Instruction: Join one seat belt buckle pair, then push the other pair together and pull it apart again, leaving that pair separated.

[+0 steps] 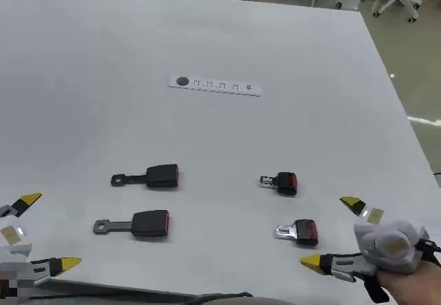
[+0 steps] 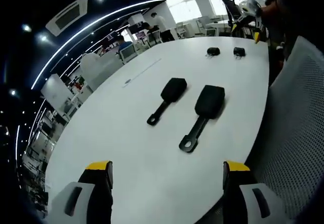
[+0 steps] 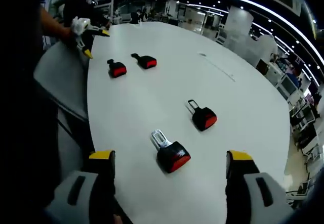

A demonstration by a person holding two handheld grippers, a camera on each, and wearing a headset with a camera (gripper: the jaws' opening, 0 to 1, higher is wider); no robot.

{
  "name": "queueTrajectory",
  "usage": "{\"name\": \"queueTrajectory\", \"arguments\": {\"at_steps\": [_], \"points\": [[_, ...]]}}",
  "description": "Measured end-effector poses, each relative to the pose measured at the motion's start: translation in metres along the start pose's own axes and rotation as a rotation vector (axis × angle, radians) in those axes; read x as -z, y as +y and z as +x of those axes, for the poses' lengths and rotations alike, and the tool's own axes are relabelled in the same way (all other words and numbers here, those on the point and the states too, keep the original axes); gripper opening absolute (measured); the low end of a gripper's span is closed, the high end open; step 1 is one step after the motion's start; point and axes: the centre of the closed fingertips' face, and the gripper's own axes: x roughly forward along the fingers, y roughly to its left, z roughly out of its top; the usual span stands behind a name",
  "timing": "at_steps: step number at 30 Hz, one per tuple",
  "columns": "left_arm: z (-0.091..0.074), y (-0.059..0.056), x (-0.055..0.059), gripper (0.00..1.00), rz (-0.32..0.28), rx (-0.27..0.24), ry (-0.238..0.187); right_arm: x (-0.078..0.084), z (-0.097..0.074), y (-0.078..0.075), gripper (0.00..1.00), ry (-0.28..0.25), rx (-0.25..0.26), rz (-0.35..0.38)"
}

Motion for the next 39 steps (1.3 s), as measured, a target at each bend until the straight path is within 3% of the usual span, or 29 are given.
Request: {"name": "queueTrajectory", "arguments": {"at_steps": [10,29,39], "points": [[0.0001,-0.0002,0.0016,0.92,-0.007,0.001,0.009,0.0029,-0.0051,-0.0016,1.00,-0.014,0.008,0.037],[0.0000,-0.0014,0.0051,0.90,-0.002,-0.002,0.033,0.0074,-0.0018,0.0017,0.99,0.013,0.000,0.059],[-0.0010,-0.0010,0.0002,0.90,0.014,-0.007,0.014,0.0031,-0.0026,0.0040,0.94,-0.001,-0.005,0.038]]}}
